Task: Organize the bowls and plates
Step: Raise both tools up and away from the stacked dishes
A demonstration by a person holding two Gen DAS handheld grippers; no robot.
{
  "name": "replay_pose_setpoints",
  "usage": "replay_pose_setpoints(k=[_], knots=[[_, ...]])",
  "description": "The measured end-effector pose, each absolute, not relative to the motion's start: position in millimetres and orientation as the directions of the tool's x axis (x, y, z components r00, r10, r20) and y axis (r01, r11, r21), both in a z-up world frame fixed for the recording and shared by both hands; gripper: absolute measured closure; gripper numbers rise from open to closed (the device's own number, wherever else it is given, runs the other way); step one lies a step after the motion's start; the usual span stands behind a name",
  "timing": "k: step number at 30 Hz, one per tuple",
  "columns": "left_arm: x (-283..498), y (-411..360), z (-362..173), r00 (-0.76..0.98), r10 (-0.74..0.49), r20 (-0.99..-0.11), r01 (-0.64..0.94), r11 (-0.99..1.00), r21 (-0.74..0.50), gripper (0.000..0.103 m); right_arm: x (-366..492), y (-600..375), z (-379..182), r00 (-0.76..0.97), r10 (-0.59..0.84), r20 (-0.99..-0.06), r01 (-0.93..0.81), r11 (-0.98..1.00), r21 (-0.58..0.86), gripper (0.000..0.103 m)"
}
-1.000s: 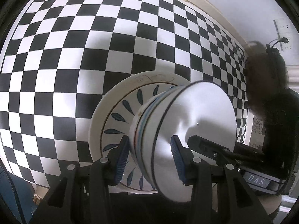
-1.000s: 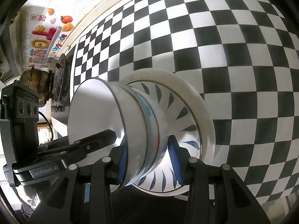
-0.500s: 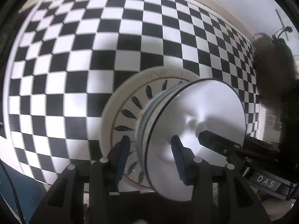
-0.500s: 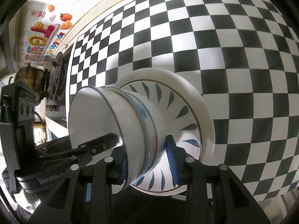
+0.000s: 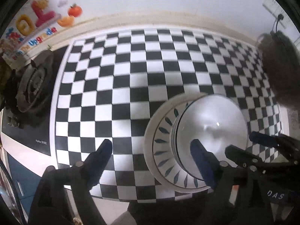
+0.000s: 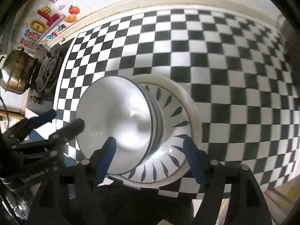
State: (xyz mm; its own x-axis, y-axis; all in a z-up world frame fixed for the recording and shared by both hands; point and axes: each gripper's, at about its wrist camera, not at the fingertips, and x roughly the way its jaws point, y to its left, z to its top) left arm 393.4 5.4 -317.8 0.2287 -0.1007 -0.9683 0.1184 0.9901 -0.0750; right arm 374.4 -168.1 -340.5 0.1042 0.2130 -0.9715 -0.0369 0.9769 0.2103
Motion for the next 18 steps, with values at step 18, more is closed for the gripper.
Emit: replay_pose_setpoints(k=[18], knots=[[333.8,9.6,-218.6,0.463,-0.096,-0.881,0.105,0.993,-0.053,0.007,306.5,-163.3,-207.1,0.416,0.004,-0.91,0.016,1.0,0.012,0.01]])
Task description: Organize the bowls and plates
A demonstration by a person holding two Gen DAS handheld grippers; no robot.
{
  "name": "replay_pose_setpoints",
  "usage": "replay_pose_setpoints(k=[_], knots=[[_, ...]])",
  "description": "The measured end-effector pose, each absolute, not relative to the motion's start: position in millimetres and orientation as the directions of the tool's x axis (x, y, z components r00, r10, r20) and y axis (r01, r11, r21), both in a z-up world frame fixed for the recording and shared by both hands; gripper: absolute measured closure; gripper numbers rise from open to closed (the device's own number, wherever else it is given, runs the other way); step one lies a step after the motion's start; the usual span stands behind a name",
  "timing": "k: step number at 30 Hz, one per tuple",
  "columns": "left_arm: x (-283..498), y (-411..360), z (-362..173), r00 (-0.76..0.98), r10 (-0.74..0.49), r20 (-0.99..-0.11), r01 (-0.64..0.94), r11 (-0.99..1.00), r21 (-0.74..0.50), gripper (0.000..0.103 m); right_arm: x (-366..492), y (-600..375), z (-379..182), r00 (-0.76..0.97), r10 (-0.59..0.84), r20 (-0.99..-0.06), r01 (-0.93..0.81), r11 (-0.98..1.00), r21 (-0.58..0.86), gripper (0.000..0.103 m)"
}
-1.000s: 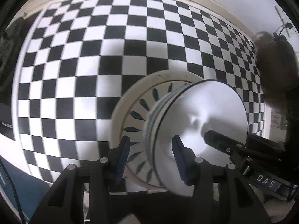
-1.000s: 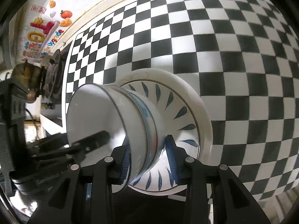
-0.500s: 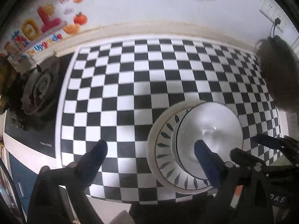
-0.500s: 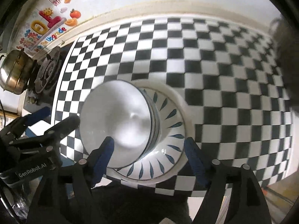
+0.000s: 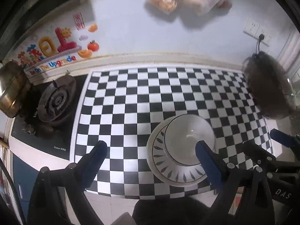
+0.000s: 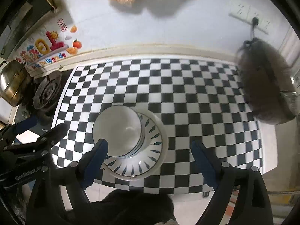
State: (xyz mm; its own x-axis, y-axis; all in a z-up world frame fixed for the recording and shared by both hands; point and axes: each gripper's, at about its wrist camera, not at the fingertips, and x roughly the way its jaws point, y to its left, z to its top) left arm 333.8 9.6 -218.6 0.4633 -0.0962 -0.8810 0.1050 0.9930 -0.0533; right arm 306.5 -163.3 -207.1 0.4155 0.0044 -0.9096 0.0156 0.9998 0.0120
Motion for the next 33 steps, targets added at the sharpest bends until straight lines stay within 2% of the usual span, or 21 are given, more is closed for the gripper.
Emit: replay_pose_setpoints(k=[10,15,21,33], knots=[[277.5,0.8,-163.8,0.582,-0.072,-0.81,0.055,0.997,-0.049,0.007,247.7,-176.8,-142.8,0.552,-0.019,-0.834,0.011,1.0,-0.015,0.01],[235.7,-5.4,-132.9,0.653,-0.025,-0.757,0.042,0.999,0.003,0.007,200.7,-184.7,-106.3,0.613,-0.022,-0.79,0.003,1.0,-0.026,0.01],[178.6,-7.1,-95.7,0.708,-0.029,-0.706,0.026,1.0,-0.015,0.007,138.0,-191.5,-67.8,0.685,-0.016,-0.729,-0.001,1.0,-0.024,0.01],[104.3,-6.7,-53.2,0.749,-0.032,-0.662,0.033,0.999,-0.01,0.007,45.1,-186.7,-23.5,0.716,-0.057,-0.696,0.025,0.998,-0.055,0.01]])
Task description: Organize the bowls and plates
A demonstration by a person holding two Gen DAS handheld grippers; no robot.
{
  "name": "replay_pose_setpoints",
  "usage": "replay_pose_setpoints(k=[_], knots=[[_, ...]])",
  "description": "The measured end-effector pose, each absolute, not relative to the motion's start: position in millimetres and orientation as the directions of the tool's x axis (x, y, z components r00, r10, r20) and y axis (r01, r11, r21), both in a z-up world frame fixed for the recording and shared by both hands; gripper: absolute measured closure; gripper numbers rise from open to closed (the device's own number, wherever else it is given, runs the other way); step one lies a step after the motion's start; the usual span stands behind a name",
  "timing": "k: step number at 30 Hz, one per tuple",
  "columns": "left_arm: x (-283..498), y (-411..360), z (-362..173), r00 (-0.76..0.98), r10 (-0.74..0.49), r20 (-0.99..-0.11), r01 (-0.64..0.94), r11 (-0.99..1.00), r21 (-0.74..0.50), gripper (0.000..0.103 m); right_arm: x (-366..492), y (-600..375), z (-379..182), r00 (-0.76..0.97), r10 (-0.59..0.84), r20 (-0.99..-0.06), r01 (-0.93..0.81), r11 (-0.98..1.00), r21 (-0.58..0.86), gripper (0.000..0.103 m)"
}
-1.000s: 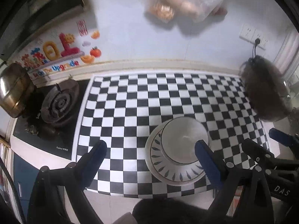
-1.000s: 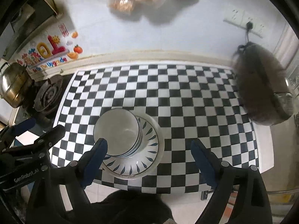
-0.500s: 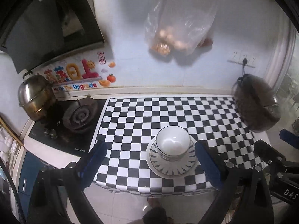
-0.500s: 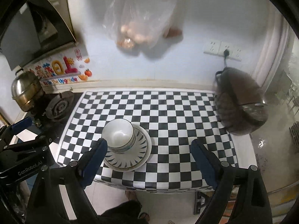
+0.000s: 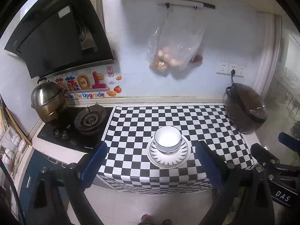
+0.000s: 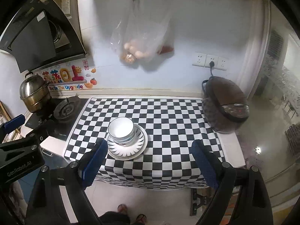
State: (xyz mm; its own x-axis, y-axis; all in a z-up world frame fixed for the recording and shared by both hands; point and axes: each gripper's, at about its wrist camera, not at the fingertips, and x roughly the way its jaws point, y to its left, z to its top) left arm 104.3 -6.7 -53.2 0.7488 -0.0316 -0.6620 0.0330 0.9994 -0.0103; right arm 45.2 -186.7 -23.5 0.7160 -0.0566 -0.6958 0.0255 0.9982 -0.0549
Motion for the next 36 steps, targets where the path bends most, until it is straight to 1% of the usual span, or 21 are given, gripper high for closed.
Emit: replay_pose_setpoints(k=[4,11,14,23,36], knots=[[88.0,-4.4,-44.5,0.758,-0.041,-0.651,0.037,0.999,-0.021,0.007,22.7,-180.6,-7.2,0.74,-0.087,-0.667,0.042,0.996,-0.083,0.01],[65.9,8.5,-30.3,0.777,-0.07,-0.626,0.072,0.997,-0.022,0.007,-1.5,-167.4,15.4,0.77,-0.134,-0.623,0.102,0.991,-0.087,0.01],[60.6,14.0,-28.7,0.78,-0.078,-0.621,0.091,0.996,-0.011,0.007,-6.7,-161.0,18.8,0.768,-0.148,-0.623,0.126,0.989,-0.08,0.01],[53.1,31.2,-29.4,0.778,-0.116,-0.618,0.12,0.992,-0.034,0.007,-19.2,-140.9,18.5,0.757,-0.189,-0.626,0.17,0.981,-0.091,0.01],[43.1,40.0,-29.5,0.779,-0.103,-0.618,0.097,0.994,-0.044,0.007,-25.3,-135.3,15.8,0.745,-0.205,-0.635,0.187,0.978,-0.097,0.01]])
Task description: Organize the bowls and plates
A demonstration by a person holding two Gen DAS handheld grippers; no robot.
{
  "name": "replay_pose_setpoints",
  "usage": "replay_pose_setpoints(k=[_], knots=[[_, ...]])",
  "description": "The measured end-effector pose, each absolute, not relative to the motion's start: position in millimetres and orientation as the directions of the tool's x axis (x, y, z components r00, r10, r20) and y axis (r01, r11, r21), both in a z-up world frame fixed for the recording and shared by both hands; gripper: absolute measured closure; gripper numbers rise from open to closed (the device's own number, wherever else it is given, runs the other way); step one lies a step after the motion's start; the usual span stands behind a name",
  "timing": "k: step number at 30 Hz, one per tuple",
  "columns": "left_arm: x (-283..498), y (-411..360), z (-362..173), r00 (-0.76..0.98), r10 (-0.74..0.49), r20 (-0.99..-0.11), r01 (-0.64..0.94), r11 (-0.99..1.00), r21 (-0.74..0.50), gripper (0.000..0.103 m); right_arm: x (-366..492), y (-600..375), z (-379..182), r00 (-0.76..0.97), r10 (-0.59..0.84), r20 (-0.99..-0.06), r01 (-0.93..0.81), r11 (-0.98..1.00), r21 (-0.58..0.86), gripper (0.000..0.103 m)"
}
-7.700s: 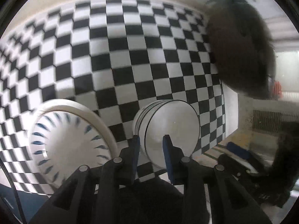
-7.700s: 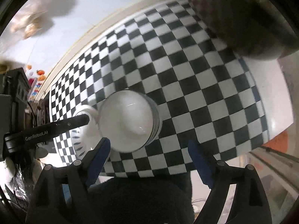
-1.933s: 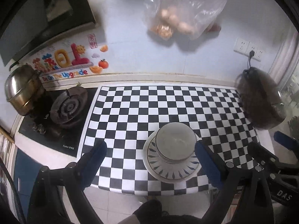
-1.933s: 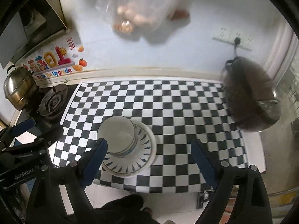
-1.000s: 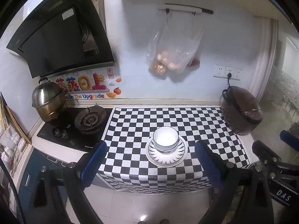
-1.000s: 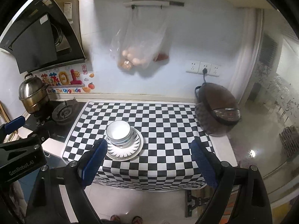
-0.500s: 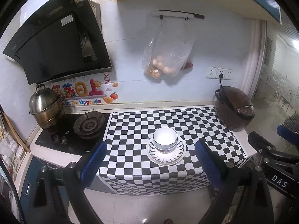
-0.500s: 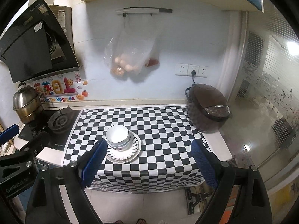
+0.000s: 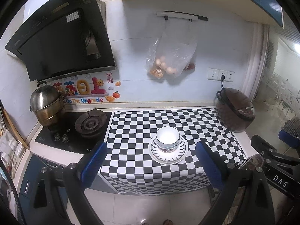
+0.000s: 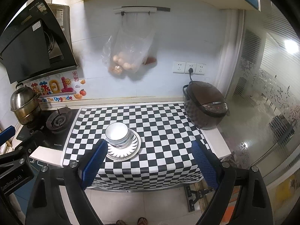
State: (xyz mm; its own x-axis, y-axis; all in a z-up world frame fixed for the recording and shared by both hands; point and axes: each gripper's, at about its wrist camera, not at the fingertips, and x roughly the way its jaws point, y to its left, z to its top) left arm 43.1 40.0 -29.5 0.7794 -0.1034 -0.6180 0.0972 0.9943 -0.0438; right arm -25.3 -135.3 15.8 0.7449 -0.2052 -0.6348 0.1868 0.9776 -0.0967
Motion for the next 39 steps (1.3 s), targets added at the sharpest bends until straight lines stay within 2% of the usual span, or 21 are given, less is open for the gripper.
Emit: replay_pose_setpoints(k=[39], knots=[[50.9,31.7,-32.2,0.774,-0.11,-0.623,0.1,0.994,-0.051,0.007,-17.7,-138.5,14.7,0.743,-0.209,-0.636,0.191,0.977,-0.098,0.01]])
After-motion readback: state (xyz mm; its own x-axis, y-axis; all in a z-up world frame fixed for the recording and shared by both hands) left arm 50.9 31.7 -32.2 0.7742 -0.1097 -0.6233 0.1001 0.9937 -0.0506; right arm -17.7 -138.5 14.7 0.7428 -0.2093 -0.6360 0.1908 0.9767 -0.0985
